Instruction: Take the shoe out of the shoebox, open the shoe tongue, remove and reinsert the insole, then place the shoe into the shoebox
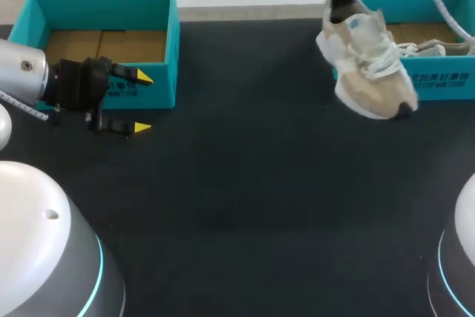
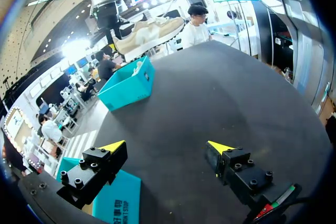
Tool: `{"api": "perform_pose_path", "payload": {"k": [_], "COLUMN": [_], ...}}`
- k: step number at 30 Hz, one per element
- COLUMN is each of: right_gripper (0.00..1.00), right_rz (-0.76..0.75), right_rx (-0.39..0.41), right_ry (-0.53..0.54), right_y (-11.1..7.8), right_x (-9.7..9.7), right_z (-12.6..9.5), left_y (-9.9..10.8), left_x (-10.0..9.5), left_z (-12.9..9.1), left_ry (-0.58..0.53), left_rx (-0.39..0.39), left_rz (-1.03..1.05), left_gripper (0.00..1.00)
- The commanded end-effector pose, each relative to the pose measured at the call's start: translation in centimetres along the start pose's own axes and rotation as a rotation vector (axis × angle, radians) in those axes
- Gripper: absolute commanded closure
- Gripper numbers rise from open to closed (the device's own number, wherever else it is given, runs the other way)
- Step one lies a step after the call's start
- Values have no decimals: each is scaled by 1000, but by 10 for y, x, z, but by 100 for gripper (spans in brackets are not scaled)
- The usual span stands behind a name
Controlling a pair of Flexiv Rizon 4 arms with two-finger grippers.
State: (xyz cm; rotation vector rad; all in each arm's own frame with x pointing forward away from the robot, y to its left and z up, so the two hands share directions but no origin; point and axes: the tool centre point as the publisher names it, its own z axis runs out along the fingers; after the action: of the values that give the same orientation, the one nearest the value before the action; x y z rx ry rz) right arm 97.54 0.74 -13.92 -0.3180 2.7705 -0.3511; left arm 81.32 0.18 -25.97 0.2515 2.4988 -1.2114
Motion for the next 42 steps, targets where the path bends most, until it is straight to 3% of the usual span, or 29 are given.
{"api": "perform_pose_path", "payload": {"k": [1,14,16,23,37,40,42], "right_gripper": [100,100,100,100,100,100,100], "right_rz": [-2,-2,22,22,32,56,56], "right_rx": [-100,-100,-111,-136,-38,-10,-10], "right_ry": [-7,-7,-11,-19,-54,-52,-52], "right_y": [-16,-16,-28,-98,-227,-246,-246], "right_x": [4,4,0,-29,-94,-102,-102], "right_z": [-2,-2,7,49,109,112,112], "left_y": [0,0,0,0,0,0,0], "left_x": [0,0,0,0,0,0,0], "left_z": [0,0,0,0,0,0,0], "left_ry": [2,2,2,2,2,2,2], "left_rx": [-3,-3,-3,-3,-3,-3,-3], "left_rz": [0,0,0,0,0,0,0], "left_gripper": [0,0,0,0,0,0,0]}}
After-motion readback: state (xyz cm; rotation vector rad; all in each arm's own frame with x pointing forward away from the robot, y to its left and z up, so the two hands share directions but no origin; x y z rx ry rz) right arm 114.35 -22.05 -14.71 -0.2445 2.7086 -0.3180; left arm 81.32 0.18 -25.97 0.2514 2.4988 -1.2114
